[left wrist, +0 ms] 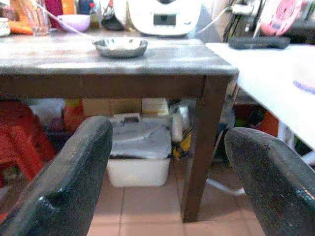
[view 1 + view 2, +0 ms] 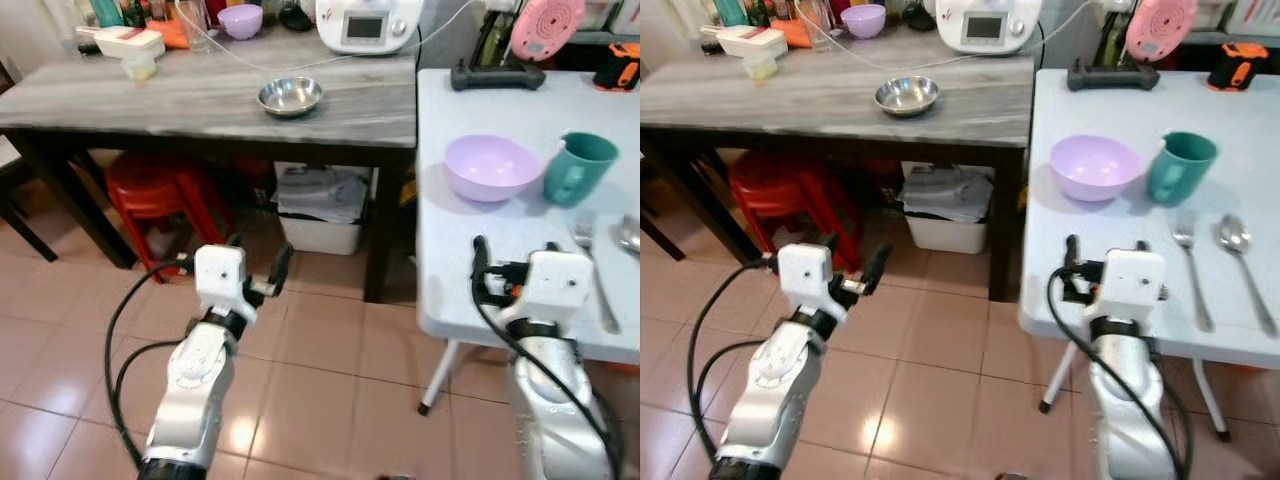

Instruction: Setting the table

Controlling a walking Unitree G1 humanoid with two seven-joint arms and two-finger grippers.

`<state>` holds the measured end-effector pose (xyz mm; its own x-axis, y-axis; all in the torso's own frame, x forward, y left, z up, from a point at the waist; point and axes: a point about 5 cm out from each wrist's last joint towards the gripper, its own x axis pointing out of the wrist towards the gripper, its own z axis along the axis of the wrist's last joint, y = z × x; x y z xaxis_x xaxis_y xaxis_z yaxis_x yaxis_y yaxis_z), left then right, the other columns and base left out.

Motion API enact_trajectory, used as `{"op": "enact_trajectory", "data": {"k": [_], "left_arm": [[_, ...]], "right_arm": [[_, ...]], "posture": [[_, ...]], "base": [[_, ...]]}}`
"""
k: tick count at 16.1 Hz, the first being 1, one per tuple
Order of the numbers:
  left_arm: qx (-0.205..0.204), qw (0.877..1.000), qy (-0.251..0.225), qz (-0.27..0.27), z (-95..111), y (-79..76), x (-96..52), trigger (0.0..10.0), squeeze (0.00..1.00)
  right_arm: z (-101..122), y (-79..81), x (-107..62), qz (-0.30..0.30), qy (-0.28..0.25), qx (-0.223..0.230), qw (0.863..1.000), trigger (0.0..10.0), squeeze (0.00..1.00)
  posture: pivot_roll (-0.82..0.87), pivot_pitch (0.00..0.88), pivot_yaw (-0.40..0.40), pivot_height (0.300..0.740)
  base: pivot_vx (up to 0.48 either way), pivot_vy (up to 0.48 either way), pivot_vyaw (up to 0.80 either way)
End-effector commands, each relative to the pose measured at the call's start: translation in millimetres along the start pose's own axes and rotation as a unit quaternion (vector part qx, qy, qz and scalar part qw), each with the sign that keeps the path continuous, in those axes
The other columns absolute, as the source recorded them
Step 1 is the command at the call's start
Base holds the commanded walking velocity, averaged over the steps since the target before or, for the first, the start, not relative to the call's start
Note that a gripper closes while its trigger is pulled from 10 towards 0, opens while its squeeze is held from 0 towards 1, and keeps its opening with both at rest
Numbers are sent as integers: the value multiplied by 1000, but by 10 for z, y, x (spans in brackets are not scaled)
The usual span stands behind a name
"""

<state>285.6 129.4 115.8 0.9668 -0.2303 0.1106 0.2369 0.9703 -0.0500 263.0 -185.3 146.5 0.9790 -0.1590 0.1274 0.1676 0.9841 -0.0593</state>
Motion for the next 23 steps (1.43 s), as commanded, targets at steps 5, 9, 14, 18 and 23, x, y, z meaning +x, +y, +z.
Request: {"op": "enact_trajectory", "data": {"k": [5,9,14,18,23], "left_arm": [[-2,1000,-1,1,4,4,8,10000,0],[-6,1000,0,1,-5,-9,5,10000,0],[-25,999,-10,-21,13,-20,2,10000,0],[-41,998,-18,-38,37,-46,4,10000,0],[-55,997,-24,-56,59,-83,9,10000,0]], "right_arm": [[20,-16,14,-1,-5,1,1000,10000,0],[17,-22,9,-1,-4,-1,1000,10000,0],[41,-4,23,6,-10,-7,1000,10000,0],[92,47,25,26,-27,-24,999,10000,0],[108,73,30,31,-32,-26,999,10000,0]], "posture": [[-139,102,97,740],[-143,103,93,740],[-145,104,91,740],[-145,98,91,740],[-142,95,91,740]], "base": [[0,-365,0],[0,-249,0],[0,0,0],[0,0,0],[153,0,0]]}}
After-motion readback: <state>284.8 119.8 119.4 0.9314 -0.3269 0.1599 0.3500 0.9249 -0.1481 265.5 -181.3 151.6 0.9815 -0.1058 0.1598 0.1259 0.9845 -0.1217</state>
